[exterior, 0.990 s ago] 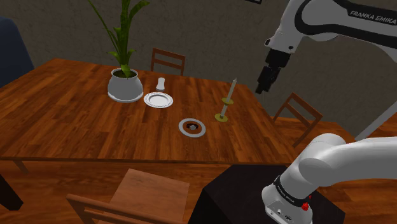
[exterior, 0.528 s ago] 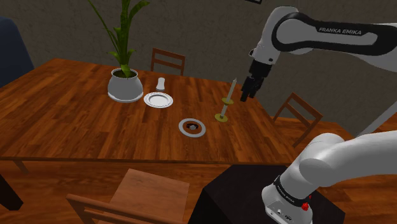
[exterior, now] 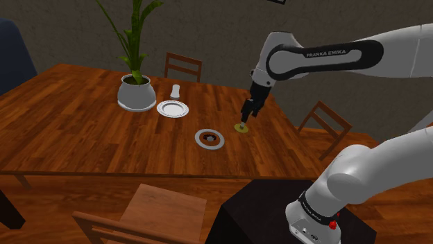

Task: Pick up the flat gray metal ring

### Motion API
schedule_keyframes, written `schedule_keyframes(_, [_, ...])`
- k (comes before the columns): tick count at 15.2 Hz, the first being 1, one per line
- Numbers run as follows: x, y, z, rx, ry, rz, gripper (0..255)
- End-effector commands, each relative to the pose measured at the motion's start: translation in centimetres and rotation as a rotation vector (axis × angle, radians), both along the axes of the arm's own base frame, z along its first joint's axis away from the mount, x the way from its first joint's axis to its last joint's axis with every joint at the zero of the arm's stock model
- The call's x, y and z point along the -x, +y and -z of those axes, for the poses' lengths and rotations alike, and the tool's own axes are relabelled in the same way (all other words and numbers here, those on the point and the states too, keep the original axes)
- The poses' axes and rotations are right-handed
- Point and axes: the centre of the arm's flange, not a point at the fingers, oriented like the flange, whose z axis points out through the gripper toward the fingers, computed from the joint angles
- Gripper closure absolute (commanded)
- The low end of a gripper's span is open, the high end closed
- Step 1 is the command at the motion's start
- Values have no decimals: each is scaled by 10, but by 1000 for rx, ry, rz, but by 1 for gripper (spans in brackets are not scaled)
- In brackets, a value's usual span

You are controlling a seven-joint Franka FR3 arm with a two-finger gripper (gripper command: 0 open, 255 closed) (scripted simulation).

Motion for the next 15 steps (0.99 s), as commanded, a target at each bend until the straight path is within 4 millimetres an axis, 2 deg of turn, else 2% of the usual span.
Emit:
schedule_keyframes(1, [-12,9,23,8,-9,-5,0])
schedule_keyframes(15, [-109,62,170,63,-48,-39,0])
